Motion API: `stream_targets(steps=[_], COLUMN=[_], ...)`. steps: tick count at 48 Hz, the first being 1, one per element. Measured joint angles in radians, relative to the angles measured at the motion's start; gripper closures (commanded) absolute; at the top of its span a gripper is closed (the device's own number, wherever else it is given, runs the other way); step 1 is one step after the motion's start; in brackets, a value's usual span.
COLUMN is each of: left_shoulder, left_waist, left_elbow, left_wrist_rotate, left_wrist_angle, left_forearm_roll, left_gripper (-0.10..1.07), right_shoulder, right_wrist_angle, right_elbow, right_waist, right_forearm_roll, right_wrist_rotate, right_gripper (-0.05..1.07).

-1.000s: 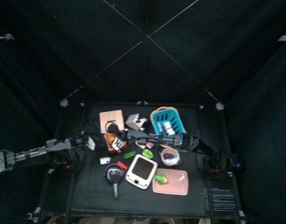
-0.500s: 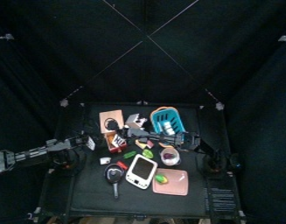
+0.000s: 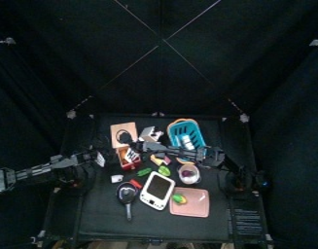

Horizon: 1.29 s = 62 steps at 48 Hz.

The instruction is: Grab carrot

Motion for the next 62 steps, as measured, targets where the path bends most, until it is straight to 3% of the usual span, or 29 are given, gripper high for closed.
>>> stream_targets(steps=[7,23,37,62], left_shoulder=[0.002,0.000,0.000,0.000], left_waist=[0.000,0.000,0.002,0.014], left_elbow=[0.002,0.017,0.017,0.017], left_wrist_rotate=[0.000,0.000,0.000,0.000], left_wrist_angle=[0.000,0.000,0.000,-0.026], left_forearm_roll=[0.000,-0.002,0.000,0.002], left_gripper=[0.18,0.18,0.18,0.18], right_shoulder=[0.000,0.000,0.049,0.146], right_wrist_angle=[0.020,0.103,0.114,0.176], right_elbow=[0.011,0.012,-0.060,-0.178], right_waist=[0.000,-0.021,-0.055,-0.046], right_forearm_roll=[0.021,0.176,0.224,0.227], right_wrist_rotate=[-0.006,-0.100,-0.109,-0.110], right_gripper=[0.37,0.13,0.12,0.12])
